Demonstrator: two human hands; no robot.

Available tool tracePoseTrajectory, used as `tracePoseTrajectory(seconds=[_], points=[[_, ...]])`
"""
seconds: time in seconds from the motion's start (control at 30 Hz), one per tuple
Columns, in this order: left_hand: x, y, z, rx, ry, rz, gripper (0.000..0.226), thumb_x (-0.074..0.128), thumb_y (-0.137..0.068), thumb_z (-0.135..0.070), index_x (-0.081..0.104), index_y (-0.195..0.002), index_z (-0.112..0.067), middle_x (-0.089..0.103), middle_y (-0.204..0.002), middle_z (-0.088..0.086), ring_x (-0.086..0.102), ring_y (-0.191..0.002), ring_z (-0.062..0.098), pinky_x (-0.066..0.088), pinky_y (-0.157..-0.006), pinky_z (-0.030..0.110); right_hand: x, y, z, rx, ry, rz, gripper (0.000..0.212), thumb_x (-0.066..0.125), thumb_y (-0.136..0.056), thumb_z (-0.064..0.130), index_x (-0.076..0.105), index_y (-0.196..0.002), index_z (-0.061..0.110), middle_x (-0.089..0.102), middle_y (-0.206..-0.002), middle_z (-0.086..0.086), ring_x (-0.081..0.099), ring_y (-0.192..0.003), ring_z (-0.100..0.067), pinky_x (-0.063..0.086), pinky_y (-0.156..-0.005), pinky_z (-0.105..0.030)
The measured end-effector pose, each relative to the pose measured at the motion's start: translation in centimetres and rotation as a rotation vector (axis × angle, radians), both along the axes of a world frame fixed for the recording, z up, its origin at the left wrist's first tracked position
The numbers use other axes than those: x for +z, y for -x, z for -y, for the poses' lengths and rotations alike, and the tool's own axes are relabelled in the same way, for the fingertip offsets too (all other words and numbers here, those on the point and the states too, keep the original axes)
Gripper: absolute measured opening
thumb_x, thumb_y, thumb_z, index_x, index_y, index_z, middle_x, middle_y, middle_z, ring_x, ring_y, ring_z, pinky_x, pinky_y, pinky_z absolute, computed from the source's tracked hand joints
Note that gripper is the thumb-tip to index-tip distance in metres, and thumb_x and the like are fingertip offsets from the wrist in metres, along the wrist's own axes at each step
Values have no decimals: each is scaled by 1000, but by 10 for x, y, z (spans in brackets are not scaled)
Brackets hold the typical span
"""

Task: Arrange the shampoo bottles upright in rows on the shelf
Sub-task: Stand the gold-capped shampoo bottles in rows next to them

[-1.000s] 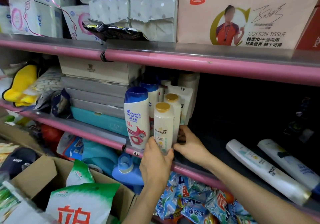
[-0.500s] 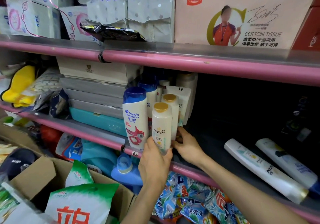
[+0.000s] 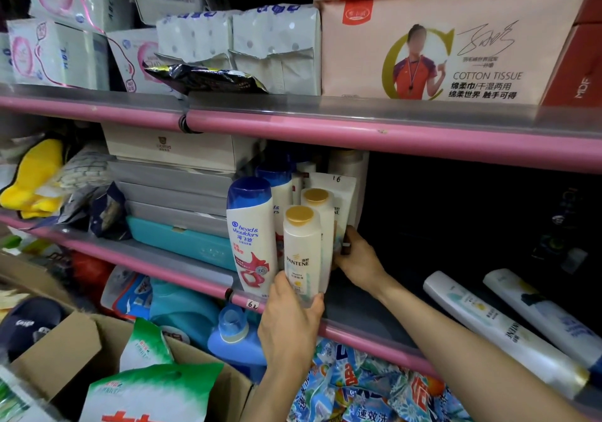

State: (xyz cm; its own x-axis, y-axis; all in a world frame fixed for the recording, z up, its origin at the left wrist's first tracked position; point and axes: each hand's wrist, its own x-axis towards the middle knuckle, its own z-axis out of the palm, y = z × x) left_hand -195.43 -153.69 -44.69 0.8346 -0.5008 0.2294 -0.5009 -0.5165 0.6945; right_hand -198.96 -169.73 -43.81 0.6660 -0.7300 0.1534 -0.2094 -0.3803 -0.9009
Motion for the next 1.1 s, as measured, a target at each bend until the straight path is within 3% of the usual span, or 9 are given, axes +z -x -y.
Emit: tracePoseTrajectory(seconds=[0.27, 0.4, 0.5, 0.57, 0.77, 0.93, 1.1], points=[[1, 0, -1, -9, -2, 8, 47, 64, -82, -46, 41, -115, -22, 57, -118, -3, 58, -101, 19, 51, -77, 35, -2, 1, -2, 2, -35, 24, 41, 64, -88, 13, 50, -126, 14, 63, -118, -6, 59, -112, -21, 53, -93, -41], [2, 0, -2, -10, -9, 3, 47, 64, -82, -46, 41, -115, -22, 58, -118, -3, 58, -102, 19, 52, -76, 35, 6, 7, 6, 109, -281, 52, 49, 64, -79, -3, 50, -120, 20, 64, -103, 1, 62, -97, -11, 55, -71, -20], [3, 0, -2, -9, -14, -1, 46, 64, -83, -45, 41, -115, -21, 57, -118, -2, 58, -102, 19, 51, -77, 35, 9, 11, 17, -104, -252, 66, 44, 59, -82, 0, 50, -123, 15, 60, -104, 1, 57, -98, -14, 50, -81, -24], [4, 0, -2, -4, -18, -2, 46, 64, -82, -46, 42, -114, -21, 57, -117, -2, 58, -101, 21, 50, -76, 36, 9, 8, 26, -218, -161, 87, 48, 65, -84, 9, 45, -127, 12, 54, -108, 2, 53, -100, -13, 46, -81, -21], [5, 2, -1, -26, 33, -32, 50, 69, -82, -39, 42, -119, -19, 54, -120, -1, 54, -108, 20, 47, -81, 36, 17, -14, 48, -255, -82, 94, 53, 67, -86, 13, 39, -131, 12, 55, -115, -3, 55, -105, -16, 46, -81, -24], [-8, 13, -8, -48, 236, -51, 85, 76, -77, -22, 27, -146, -11, 37, -147, 4, 35, -134, 17, 31, -107, 28, 9, -27, 55, -278, -9, -25, 53, 67, -85, 19, 41, -130, 14, 56, -128, -10, 56, -115, -26, 47, -85, -32], [-20, 42, 2, 88, 459, -126, 80, 79, -74, -15, 38, -142, -15, 44, -142, 6, 42, -130, 20, 28, -101, 20, 0, -32, 57, -298, -14, 34, 45, 66, -85, 18, 45, -125, 12, 59, -122, -12, 59, -109, -26, 53, -89, -42]])
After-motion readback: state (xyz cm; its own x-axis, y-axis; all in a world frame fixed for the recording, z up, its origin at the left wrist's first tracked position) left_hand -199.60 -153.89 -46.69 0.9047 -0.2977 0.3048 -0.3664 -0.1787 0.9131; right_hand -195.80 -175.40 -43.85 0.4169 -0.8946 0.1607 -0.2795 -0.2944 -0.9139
